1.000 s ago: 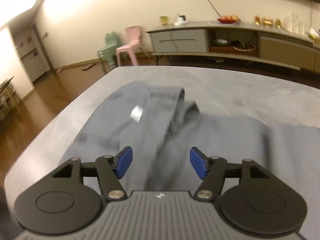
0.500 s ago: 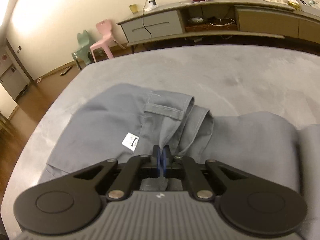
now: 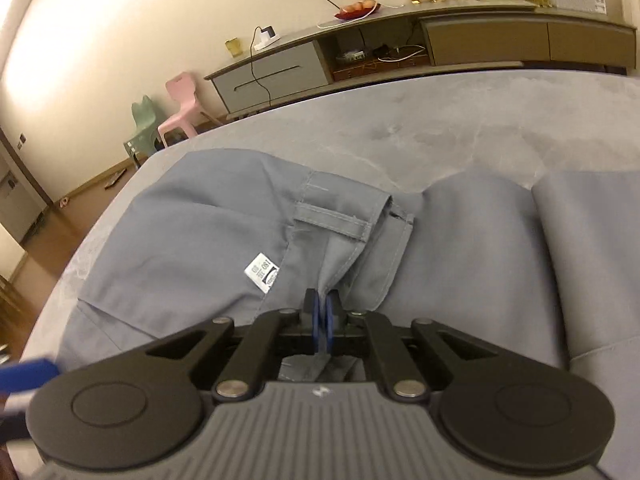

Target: Fold clothes

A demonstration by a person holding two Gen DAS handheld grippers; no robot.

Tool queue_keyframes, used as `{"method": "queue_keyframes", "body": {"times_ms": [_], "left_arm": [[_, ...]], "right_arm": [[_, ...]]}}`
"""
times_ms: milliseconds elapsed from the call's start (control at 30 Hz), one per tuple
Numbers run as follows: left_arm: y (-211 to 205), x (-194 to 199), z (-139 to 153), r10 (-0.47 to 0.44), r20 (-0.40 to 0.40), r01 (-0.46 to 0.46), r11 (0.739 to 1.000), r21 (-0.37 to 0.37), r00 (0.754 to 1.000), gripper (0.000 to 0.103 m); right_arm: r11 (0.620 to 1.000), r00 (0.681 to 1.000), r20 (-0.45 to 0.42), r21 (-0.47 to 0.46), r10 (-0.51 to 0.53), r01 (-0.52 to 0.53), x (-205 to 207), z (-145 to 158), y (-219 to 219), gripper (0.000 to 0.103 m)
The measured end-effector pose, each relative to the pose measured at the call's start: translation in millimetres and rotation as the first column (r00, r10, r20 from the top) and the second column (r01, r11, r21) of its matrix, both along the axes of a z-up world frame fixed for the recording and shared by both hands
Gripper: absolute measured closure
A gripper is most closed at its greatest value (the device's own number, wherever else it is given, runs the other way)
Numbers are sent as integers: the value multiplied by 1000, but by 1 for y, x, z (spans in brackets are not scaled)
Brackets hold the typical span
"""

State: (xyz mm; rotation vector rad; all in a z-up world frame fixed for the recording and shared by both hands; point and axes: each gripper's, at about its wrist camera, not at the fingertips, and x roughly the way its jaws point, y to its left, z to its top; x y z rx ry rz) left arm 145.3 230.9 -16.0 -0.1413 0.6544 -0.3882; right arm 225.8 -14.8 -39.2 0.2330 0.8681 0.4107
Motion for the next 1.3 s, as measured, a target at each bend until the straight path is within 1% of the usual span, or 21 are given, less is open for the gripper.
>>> {"method": "queue_keyframes", "body": {"times_ms": [67,100,233,333,367,400,500,533,567,600,700,733,767,833,867,900,967,1033,1100,1233,1300], "left_arm": [[-5,28,0,66,-24,-64,994,83,998,71],[-11,40,3,59,-21,-56,991,119,998,68],[-38,82,3,36,-83,-15,970,242,996,68],[-51,84,4,42,-101,-18,973,229,994,69],[-51,76,7,23,-97,-2,978,207,995,69],[-52,64,9,-7,-97,24,983,181,995,68],[-63,22,1,-141,-127,153,984,93,982,68],[-68,7,-2,-197,-134,208,975,78,971,68],[-73,-6,-7,-244,-142,256,964,73,959,69],[-77,-16,-12,-277,-152,290,954,78,949,70],[-89,-32,-31,-320,-170,343,931,125,932,71],[-91,-33,-35,-321,-166,345,927,148,933,70],[-93,-35,-37,-322,-153,346,923,169,934,70],[-95,-38,-39,-322,-134,344,917,200,937,69],[-94,-37,-37,-319,-131,340,919,199,939,70],[-93,-38,-35,-316,-123,336,920,201,941,70],[-95,-45,-32,-315,-104,330,919,217,943,69],[-98,-50,-32,-322,-98,337,909,246,942,67],[-99,-50,-29,-320,-95,334,908,254,943,67],[-102,-52,7,-249,-35,251,947,200,968,60],[-110,-41,23,-209,-16,209,966,154,978,51]], "right_arm": [[1000,1000,12,5,26,-26,6,0,-1,99],[999,999,23,6,39,-39,9,0,0,99],[997,996,49,-22,75,-74,16,17,5,97],[998,999,27,-33,45,-44,14,30,-1,72],[999,999,23,-43,32,-31,16,30,-3,45],[998,1000,19,-52,20,-19,17,30,-4,35],[998,999,-40,-61,-7,5,34,19,0,39],[1000,998,-67,-24,10,-12,41,15,4,47],[999,996,-83,24,32,-30,46,14,9,68],[998,996,-69,50,52,-48,52,16,16,81],[992,994,25,66,104,-105,64,24,37,85],[993,994,23,44,111,-112,70,22,44,85],[993,993,9,7,114,-114,76,17,51,85],[993,994,-3,-44,111,-111,77,16,53,74],[992,994,-7,-67,108,-108,75,16,52,63],[990,994,-11,-89,105,-106,74,17,51,58],[994,996,21,-61,88,-87,51,35,33,58],[998,996,56,-19,68,-67,12,56,0,50],[999,997,67,-31,32,-30,-25,67,-39,43],[986,989,62,-91,-133,138,-84,53,-121,34],[971,975,56,-96,-213,218,-108,43,-158,30]]}}
